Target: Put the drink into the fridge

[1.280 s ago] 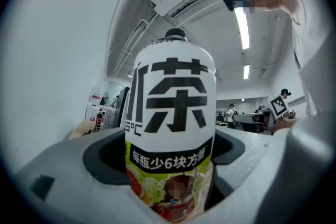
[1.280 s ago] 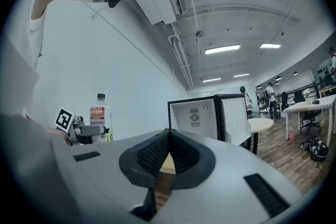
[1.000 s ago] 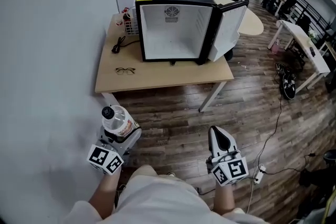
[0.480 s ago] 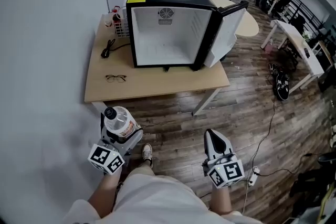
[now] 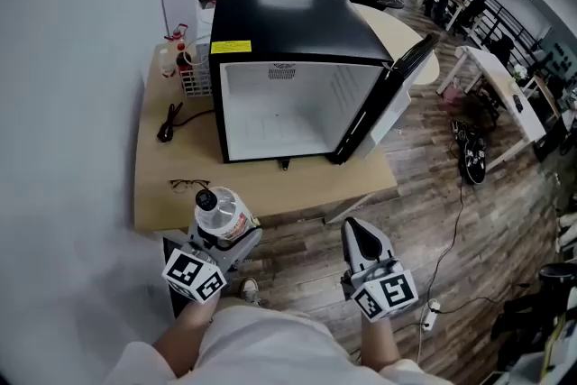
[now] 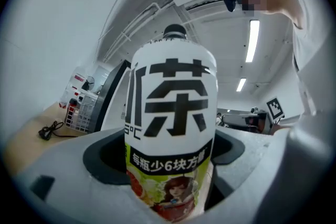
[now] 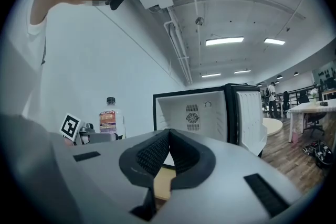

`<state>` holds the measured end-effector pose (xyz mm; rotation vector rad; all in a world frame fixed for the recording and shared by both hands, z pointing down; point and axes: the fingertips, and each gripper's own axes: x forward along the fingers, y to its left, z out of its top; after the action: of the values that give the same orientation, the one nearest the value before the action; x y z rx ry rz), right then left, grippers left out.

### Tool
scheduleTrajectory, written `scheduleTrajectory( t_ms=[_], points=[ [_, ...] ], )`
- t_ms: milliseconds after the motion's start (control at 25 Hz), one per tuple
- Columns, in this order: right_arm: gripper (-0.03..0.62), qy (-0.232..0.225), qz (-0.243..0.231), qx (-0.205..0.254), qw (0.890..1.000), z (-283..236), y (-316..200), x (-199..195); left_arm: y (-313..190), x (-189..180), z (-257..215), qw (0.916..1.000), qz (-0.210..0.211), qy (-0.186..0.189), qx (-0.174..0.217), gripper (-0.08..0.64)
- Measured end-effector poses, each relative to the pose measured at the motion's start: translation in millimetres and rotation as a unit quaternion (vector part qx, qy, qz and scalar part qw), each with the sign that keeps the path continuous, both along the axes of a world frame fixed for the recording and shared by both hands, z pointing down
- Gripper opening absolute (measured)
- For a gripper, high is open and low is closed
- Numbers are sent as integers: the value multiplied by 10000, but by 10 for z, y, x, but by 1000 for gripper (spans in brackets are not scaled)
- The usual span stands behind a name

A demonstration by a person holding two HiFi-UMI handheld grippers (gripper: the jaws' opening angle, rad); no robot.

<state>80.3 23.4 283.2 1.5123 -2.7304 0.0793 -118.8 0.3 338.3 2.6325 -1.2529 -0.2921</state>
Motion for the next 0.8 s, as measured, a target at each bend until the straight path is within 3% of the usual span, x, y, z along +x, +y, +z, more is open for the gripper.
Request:
scheduleTrajectory(
  t_ms=[160,400,680,800],
  points=[
    [2,18,101,-123,9999,64,-305,-117,-344,57,165,9993,322,-52,-177,439],
    [2,-113,294,-414,9986,241,-595,140,-679,262,276,9983,438,-96,-377,439],
    [2,-222,-176,-257,9993,114,-986,384,-1038,375,113,9996,-53,-87,-256,439],
    [2,-266,-199,-202,9992,98,-1133,571,-1159,404,49,9993,-236,-261,-158,439]
  ],
)
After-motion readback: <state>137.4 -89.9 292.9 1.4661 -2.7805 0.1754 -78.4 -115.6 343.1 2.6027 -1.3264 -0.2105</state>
